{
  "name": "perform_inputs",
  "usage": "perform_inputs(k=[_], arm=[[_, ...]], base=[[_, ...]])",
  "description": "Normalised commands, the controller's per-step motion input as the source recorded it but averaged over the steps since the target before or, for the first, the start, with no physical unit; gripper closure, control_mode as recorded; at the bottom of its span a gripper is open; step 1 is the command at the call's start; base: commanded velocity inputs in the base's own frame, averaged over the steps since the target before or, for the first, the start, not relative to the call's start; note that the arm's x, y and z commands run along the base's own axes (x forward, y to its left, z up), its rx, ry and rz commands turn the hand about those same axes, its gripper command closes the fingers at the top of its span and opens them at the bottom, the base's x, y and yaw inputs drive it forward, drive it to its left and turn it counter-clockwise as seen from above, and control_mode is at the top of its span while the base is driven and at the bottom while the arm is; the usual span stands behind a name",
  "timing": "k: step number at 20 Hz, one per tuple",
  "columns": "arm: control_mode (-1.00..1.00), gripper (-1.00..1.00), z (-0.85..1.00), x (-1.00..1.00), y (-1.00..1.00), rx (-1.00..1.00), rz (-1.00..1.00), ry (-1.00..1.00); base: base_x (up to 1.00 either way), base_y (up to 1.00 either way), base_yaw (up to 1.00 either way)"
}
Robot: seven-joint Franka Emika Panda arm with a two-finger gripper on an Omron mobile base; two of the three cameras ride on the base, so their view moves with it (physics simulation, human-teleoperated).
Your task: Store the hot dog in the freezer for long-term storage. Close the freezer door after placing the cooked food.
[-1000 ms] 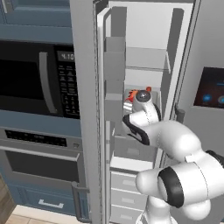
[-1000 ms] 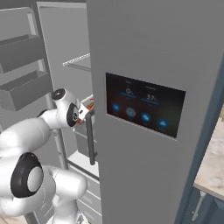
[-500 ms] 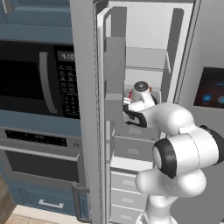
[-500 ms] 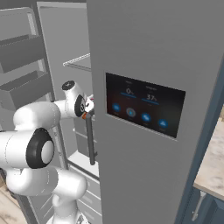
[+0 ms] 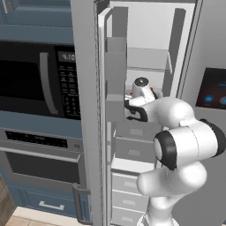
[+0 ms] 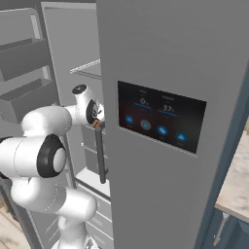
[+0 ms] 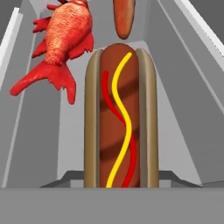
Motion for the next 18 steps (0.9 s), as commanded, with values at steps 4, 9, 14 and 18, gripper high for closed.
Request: perform_inputs(k=[4, 9, 14, 18], arm=[[-1.00, 1.00, -0.04, 0.40, -0.06, 0.00, 0.00, 0.01], [-1.00, 1.00, -0.09, 0.44, -0.17, 0.00, 0.00, 0.09], [-1.00, 1.00, -0.21, 0.39, -0.08, 0.00, -0.01, 0.03], [-1.00, 1.00, -0.17, 0.11, 0.00, 0.00, 0.00, 0.00]], base=[[0.00, 0.00, 0.00], [0.00, 0.00, 0.00], [0.00, 0.00, 0.00], [0.00, 0.00, 0.00]])
